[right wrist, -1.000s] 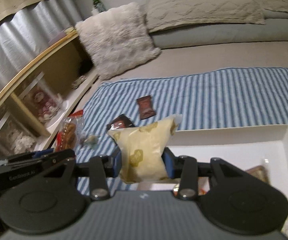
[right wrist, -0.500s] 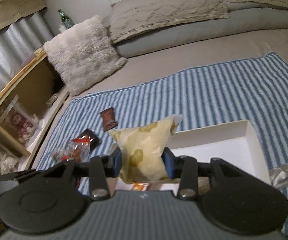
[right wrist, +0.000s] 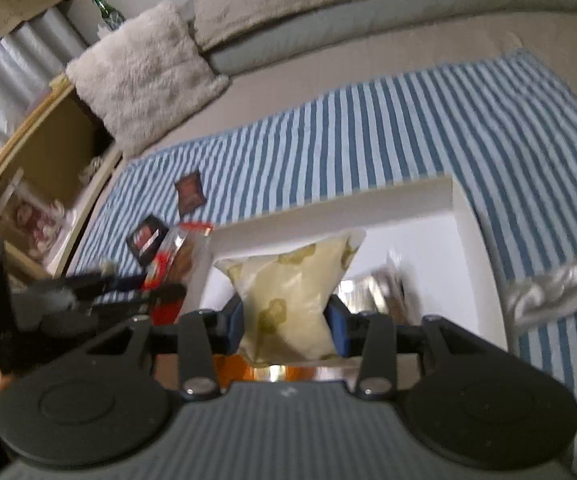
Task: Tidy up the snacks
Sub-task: 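Carry the red bar and cream bag over the white box with both tools, then open both tools to drop the red bar and cream bag into the box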
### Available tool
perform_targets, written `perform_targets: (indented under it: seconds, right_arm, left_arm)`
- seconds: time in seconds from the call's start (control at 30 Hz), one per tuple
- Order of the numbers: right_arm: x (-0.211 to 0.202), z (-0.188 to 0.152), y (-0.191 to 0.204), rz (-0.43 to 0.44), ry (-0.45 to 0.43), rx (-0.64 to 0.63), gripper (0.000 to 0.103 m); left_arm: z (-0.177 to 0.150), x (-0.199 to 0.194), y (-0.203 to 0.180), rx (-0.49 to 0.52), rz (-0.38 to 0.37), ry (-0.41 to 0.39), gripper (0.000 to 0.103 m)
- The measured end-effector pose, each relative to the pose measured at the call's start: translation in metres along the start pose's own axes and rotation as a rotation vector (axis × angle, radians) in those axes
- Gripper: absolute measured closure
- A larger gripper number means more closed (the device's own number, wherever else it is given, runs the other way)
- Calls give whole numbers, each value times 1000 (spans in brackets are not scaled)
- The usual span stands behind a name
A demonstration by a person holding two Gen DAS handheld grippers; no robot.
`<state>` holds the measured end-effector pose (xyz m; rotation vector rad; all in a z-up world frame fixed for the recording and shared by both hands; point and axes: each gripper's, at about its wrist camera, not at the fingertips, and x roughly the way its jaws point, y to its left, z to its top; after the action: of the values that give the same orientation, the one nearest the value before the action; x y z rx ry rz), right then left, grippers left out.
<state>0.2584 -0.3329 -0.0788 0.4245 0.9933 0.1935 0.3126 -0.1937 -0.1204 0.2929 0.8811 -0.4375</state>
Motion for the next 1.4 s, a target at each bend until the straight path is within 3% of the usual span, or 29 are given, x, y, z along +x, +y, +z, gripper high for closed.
perform_targets:
  seconds: [0.23,0.37,0.47,0.73,1.03,1.3,1.37,1.4]
  right_arm:
    - [7,-25,-7,7,119,-19,54]
    - [3,-35,-14,-9,142,-32,54]
    - [2,-40,-17,-34,157,-41,54]
    - [-2,-49,-22,-108,180,-83,54]
    - [8,-62,-6,-155,201,-143,54]
    - [30,-70,20,-158,226,-135,52]
    - [33,-70,26,-169,235,-146,50]
    - [34,-70,29,-191,235,-156,44]
  left_arm:
    - [-3,19,-7,85,26,62,65]
    - [-5,32,-15,140,68,90,64]
    - [-4,38,-21,161,53,105,64]
    - [-2,38,-35,205,12,88,64]
    - [1,37,-17,164,116,60,63]
    - [2,36,-26,165,-9,61,63]
    - [1,37,-33,190,-3,65,63]
    - [1,38,-35,196,1,64,63]
